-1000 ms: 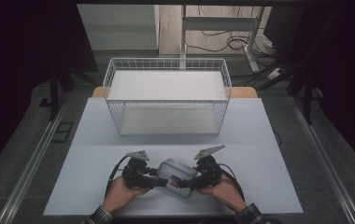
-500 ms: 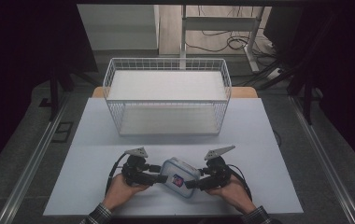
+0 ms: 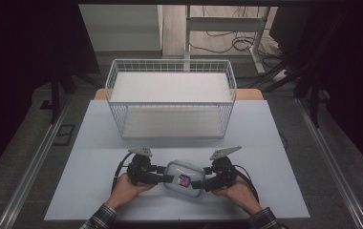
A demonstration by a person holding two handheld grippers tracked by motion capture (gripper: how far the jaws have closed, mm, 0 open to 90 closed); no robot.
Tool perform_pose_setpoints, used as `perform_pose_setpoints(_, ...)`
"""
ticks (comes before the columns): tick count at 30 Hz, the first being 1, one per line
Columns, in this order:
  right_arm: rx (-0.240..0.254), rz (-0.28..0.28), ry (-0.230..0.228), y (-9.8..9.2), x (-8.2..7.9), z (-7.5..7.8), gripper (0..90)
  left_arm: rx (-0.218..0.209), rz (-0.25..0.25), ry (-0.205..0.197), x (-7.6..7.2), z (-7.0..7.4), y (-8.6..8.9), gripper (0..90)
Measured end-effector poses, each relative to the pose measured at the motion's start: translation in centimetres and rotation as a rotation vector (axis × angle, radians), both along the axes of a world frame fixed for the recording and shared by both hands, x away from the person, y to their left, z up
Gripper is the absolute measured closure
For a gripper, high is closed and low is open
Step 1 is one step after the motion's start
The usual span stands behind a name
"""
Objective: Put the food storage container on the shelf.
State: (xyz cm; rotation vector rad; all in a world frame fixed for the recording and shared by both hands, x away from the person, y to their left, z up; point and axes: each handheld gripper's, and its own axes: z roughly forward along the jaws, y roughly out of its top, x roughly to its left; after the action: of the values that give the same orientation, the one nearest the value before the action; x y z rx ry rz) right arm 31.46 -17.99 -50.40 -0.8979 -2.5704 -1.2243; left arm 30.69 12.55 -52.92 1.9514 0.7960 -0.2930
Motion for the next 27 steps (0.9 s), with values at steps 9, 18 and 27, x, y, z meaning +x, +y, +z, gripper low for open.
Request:
perform_pose_setpoints(9,0.049,-0.087,0.064,-2.8,-0.9,0.0,36.0,-0.011,0.005,0.02,-0.7,0.0,0.1,47.7)
perform_pose_setpoints(18,0.092,-0.101,0.108,-2.8,-1.1,-0.2,51.1,-0.048,0.013,0.072,-1.6,-0.5,1.0,55.8)
perform_pose_setpoints(27,0.146,-0.122,0.147,-3.1,-1.1,-0.4,56.4,-0.105,0.049,0.108,-1.8,-1.0,1.4,58.4)
